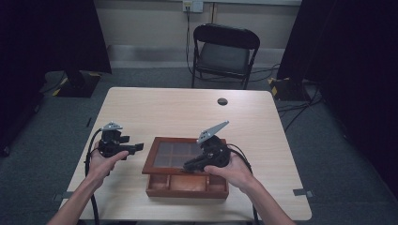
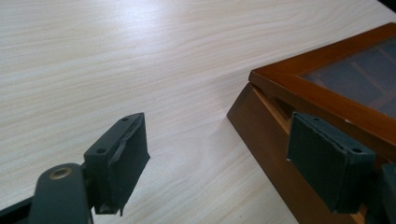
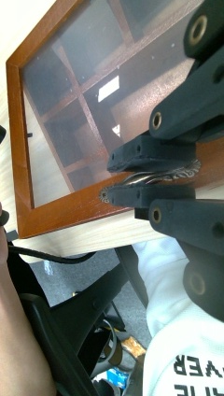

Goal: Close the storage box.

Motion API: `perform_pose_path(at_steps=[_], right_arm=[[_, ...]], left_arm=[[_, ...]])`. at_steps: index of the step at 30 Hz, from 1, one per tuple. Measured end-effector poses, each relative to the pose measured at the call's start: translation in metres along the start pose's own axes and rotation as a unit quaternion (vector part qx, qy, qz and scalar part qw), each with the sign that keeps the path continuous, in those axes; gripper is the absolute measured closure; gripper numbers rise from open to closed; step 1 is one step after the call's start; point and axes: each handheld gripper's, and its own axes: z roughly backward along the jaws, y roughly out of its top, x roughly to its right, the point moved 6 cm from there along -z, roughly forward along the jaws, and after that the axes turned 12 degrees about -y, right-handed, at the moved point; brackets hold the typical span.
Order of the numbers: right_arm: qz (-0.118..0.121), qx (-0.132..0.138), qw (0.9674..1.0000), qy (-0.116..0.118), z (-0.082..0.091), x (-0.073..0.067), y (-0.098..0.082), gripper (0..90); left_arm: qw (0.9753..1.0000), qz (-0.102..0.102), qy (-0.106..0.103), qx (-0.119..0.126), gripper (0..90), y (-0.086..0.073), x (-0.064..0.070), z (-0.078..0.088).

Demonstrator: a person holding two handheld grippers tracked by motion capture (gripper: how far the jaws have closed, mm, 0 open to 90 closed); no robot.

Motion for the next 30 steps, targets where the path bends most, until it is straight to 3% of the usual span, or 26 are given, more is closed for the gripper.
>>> perform_pose_path(at_steps=[7, 13, 30], right_arm=[[0.006, -0.006, 1.0000, -0.003, -0.004, -0.002, -0.006, 82.3], [0.025, -0.002, 0.9996, -0.014, -0.011, -0.007, -0.016, 82.3], [0.042, -0.064, 0.9970, -0.009, -0.047, -0.011, -0.047, 82.7]], left_arm=[[1.0000, 0.003, -0.001, 0.002, 20.1, 0.000, -0.002, 0.002], [1.0000, 0.001, -0.002, -0.001, 20.1, 0.000, -0.001, 0.001], [0.9998, -0.013, -0.007, -0.012, 20.1, 0.000, 0.007, -0.002]])
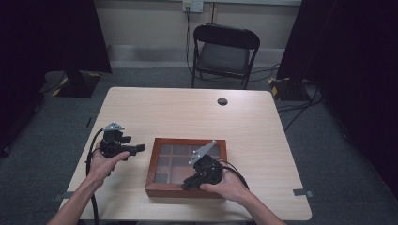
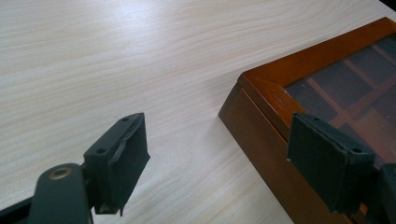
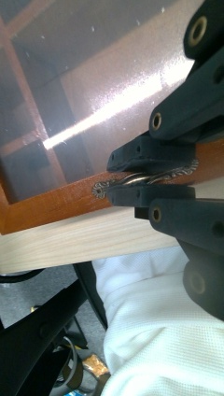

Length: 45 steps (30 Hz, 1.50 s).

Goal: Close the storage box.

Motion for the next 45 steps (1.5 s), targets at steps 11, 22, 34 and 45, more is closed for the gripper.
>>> perform_pose_path(at_steps=[11, 22, 34, 45], right_arm=[[-0.041, 0.026, 0.9987, -0.015, 0.003, 0.011, 0.000, 58.3], [-0.156, 0.096, 0.9730, -0.140, 0.061, 0.067, -0.021, 29.3], [-0.293, 0.079, 0.9167, -0.260, 0.089, 0.128, -0.095, 14.9], [-0.339, -0.026, 0.8823, -0.326, 0.069, 0.164, -0.146, 15.8]], left_arm=[[0.9998, -0.011, 0.008, -0.011, 20.0, -0.001, 0.002, -0.001], [0.9994, -0.010, 0.024, -0.024, 20.1, -0.010, -0.005, 0.014], [0.9969, 0.012, 0.038, -0.068, 19.9, -0.037, -0.023, 0.019], [0.9918, -0.009, 0.070, -0.107, 19.9, -0.051, -0.031, 0.002]])
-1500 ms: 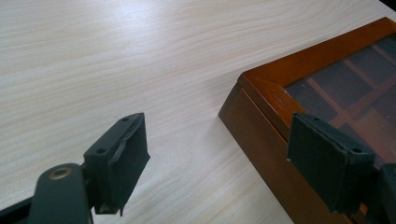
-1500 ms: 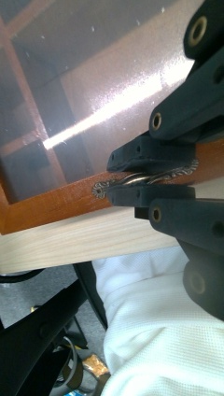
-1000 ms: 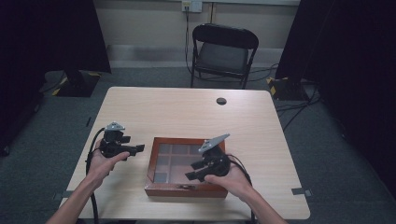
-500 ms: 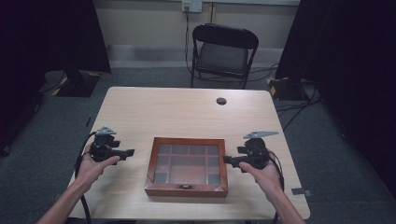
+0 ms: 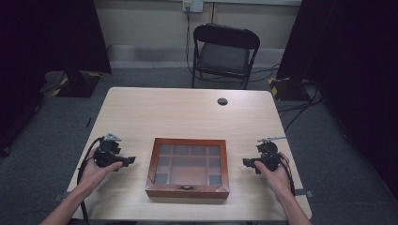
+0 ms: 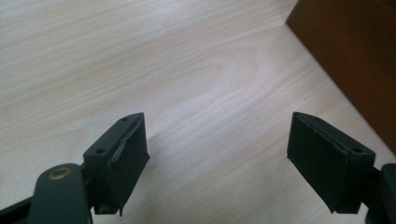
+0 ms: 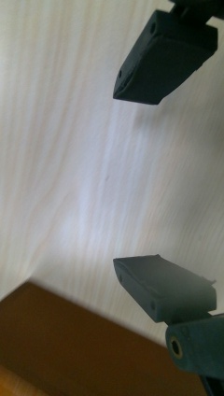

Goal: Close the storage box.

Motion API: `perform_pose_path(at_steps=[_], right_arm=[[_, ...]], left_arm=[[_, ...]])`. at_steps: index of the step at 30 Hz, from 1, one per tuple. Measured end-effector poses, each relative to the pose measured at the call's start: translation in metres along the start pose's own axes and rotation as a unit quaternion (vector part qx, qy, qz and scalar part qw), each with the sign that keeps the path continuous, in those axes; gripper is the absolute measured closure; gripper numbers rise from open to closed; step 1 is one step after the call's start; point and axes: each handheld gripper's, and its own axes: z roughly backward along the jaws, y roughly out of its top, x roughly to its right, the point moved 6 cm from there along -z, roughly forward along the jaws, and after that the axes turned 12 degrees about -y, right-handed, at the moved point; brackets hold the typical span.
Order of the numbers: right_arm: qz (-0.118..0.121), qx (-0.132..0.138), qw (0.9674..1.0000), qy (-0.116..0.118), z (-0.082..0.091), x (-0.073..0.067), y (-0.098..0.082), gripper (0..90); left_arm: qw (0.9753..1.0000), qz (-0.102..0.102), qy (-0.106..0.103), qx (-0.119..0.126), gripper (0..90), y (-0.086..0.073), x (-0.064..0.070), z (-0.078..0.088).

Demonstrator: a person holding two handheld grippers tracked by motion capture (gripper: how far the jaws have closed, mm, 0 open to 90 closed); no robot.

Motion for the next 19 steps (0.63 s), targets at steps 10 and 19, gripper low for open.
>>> perform_pose_path(at_steps=[10, 19], right_arm=[[0.005, 0.013, 0.9978, -0.064, -0.017, 0.000, -0.011, 8.7], [0.001, 0.117, 0.9913, -0.059, -0.028, -0.004, -0.013, 0.0]], left_arm=[[0.9989, -0.021, 0.033, 0.024, 12.2, -0.004, -0.003, -0.015], [0.9967, -0.028, 0.037, 0.067, 1.3, -0.009, -0.007, -0.019]])
